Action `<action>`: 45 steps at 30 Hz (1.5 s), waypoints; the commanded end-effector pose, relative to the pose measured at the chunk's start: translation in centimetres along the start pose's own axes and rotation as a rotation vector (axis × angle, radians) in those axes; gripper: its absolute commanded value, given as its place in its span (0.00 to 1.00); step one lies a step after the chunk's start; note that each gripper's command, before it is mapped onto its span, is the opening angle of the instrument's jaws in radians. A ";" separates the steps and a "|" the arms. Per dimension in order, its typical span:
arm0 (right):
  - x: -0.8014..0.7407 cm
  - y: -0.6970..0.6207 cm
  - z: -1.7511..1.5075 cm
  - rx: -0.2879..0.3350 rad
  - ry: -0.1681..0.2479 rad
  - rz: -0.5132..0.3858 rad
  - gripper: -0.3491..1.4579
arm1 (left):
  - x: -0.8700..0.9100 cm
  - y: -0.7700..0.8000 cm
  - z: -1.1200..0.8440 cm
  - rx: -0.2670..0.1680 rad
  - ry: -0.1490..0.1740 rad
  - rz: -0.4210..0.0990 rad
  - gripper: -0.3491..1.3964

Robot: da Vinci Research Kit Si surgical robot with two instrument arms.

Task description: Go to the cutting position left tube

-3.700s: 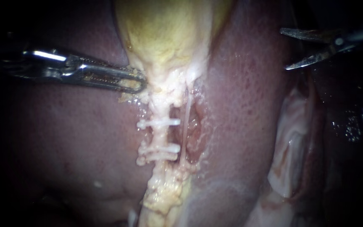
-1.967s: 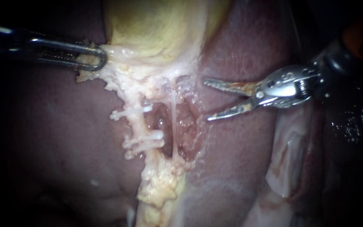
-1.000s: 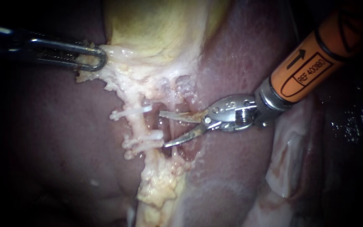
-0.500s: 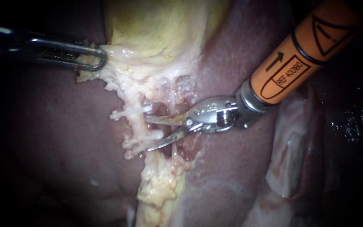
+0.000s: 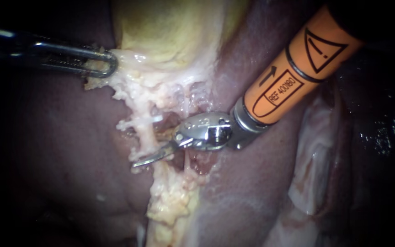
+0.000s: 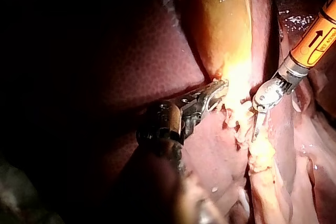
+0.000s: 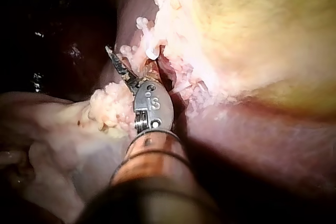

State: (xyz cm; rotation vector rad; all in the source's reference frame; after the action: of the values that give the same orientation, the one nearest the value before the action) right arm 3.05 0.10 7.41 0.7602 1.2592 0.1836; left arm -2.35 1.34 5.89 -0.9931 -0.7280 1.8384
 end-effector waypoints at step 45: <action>0.80 -0.52 0.08 0.065 0.096 0.220 0.98 | 0.00 0.00 0.02 0.002 0.001 0.000 0.00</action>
State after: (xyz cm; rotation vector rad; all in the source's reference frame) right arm 3.25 0.09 6.48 0.9539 1.2765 0.3626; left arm -2.37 1.34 5.90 -0.9926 -0.7259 1.8380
